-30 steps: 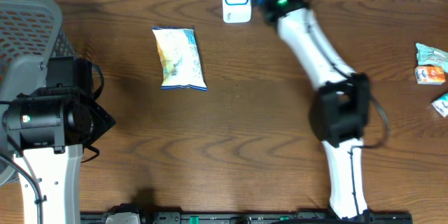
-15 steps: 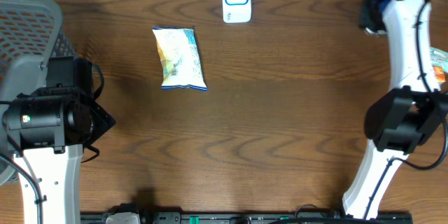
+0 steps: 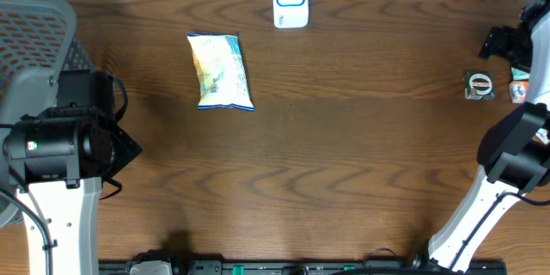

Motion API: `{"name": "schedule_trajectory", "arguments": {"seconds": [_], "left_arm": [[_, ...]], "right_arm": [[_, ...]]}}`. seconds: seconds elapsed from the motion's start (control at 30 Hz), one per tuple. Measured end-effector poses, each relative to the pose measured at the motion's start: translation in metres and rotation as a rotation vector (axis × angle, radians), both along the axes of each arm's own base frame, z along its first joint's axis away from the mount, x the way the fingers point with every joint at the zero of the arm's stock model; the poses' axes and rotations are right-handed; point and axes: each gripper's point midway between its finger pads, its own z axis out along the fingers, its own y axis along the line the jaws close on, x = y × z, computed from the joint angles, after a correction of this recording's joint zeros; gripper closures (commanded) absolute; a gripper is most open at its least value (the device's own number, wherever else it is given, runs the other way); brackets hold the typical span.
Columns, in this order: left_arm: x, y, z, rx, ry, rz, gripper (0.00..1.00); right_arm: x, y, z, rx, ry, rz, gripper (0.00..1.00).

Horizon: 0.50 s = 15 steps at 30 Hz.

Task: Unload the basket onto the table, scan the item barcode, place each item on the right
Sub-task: 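Carry the green tin to the far right and release it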

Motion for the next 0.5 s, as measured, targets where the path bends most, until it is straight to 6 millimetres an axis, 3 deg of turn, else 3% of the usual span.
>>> {"name": "schedule_trajectory", "arguments": {"seconds": [0.07,0.13,0.23,0.3,0.5], "left_arm": [[0.000,0.000,0.000,0.000,0.000,0.000,0.02],[0.000,0.000,0.000,0.000,0.000,0.000,0.02],[0.000,0.000,0.000,0.000,0.000,0.000,0.02],[0.000,0.000,0.000,0.000,0.000,0.000,0.03],[0.000,0.000,0.000,0.000,0.000,0.000,0.03]], "right_arm": [[0.004,0.009,-0.002,0.057,-0.022,0.013,0.06],[0.010,0.022,-0.003,0.117,-0.047,0.041,0.20],[0.021,0.042,-0.003,0.193,-0.084,0.088,0.51],[0.027,0.055,-0.003,0.220,-0.100,0.116,0.64],[0.048,0.073,-0.010,0.232,-0.149,0.138,0.78]]}}
